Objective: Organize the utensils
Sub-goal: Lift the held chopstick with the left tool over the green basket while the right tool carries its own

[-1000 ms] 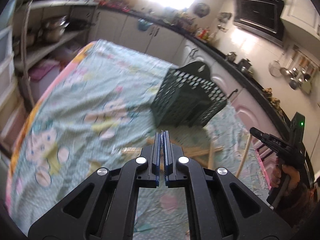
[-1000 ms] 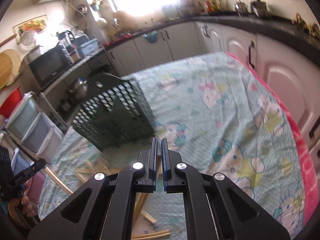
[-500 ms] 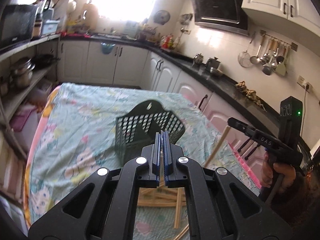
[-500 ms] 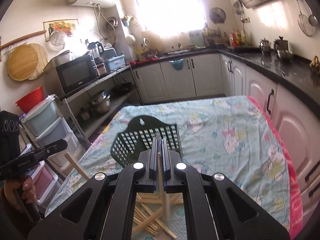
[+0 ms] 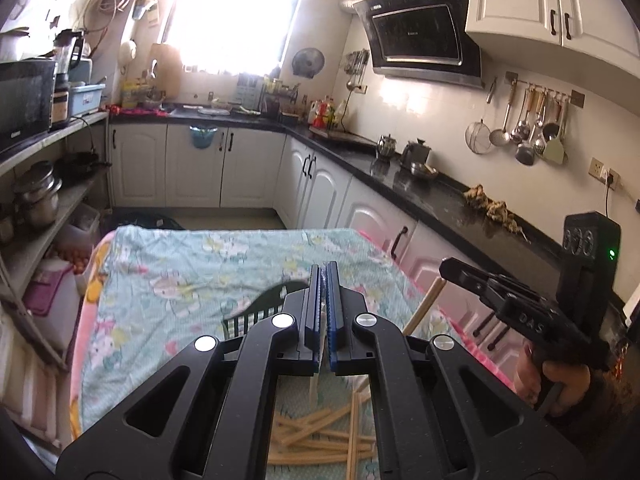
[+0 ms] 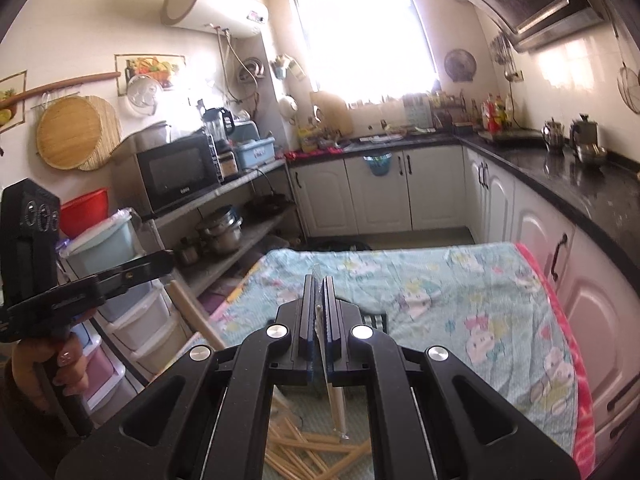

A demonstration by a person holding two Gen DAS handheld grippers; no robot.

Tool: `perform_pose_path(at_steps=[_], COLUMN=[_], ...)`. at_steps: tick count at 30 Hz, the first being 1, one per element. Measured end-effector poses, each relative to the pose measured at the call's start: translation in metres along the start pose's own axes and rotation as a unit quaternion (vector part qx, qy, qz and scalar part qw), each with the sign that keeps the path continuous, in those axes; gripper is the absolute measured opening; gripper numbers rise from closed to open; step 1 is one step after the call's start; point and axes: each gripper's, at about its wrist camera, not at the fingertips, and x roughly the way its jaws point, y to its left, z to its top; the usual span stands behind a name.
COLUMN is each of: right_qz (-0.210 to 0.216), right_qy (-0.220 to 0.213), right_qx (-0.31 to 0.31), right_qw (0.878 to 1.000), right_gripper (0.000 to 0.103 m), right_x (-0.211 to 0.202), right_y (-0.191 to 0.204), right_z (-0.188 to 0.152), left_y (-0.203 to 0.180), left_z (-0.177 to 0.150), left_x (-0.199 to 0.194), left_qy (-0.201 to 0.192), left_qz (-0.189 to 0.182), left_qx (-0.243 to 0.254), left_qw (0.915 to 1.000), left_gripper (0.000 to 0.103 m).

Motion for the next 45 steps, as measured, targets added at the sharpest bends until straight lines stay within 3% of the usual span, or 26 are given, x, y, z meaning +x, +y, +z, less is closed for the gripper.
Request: perform_pose_path(at_steps=[12, 21, 45], right_qz=[-0.008, -0.026, -0.057], right_qy=[-0.048, -0.066, -0.004], right_qx=[-0.033, -0.022, -0.015], right_qw=[0.998, 0.997, 0.998], right_gripper=[0.004, 0.004, 0.005], right_x=[0.009, 0.03, 0.104], right_y=[0.009, -0.01, -0.031], right_z=[0.054, 0.073, 0.023], left_y=[0.007, 0.02, 0.045], left_z=[0.052, 0.058, 0.004], left_x=[0.002, 0.021, 0.085], left_qy=[-0.037, -0.027, 0.025], left_qz=[0.03, 0.047, 0.093], left_qx=[0.013, 0.011, 0.003], left_qw=[0.9988, 0.9985, 0.9954], left_gripper=[0.001, 0.001, 0.001])
